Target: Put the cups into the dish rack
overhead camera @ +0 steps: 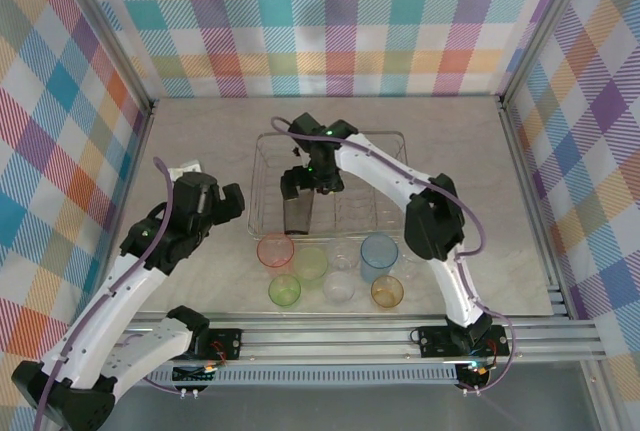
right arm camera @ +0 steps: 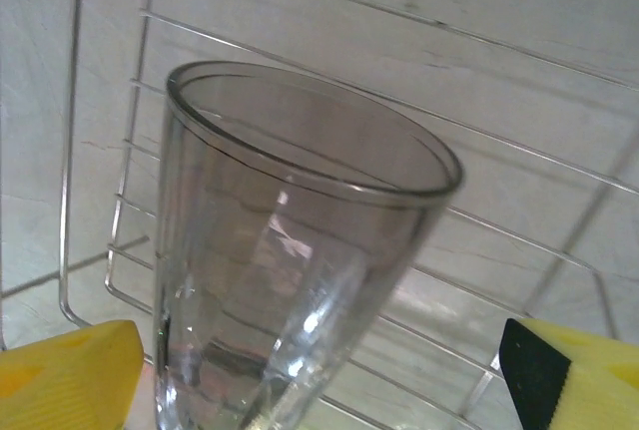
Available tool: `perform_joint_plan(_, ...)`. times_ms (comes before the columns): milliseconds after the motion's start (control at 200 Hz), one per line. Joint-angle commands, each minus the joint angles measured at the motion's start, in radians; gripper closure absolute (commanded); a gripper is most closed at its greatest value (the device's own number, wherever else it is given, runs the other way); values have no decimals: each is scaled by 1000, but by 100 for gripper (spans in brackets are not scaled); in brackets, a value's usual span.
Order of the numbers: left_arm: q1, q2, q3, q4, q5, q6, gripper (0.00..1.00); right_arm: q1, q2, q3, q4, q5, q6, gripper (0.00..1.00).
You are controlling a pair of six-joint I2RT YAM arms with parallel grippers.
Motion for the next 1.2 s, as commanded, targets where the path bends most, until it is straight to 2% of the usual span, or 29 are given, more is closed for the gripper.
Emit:
perform_joint_plan(0,6,-31,-22,21,-30,19,0,28,66,90,-79,12,43,6)
perform_joint_plan(360,7,-44,-44,18,-15,65,0,44,250,277,-136,6,73,9)
perform_joint_plan(680,6,-54,-75,72,43,102,0,33,285,289,-103,-17,93,15)
perform_joint_plan(780,6,-62,-93,117,76,117,0,21,257,278,-74,-21,98,22)
perform_joint_plan(920,6,-105,-173,245,176,166,0,-12,168,217,16,-74,114,42)
perform_joint_plan(1080,3,-185,-257,365,301,218,0,-58,65,144,95,-176,135,47)
perform_joint_plan(1195,-9,-229,-298,460,418,281,0,-100,-46,10,256,-317,205,51)
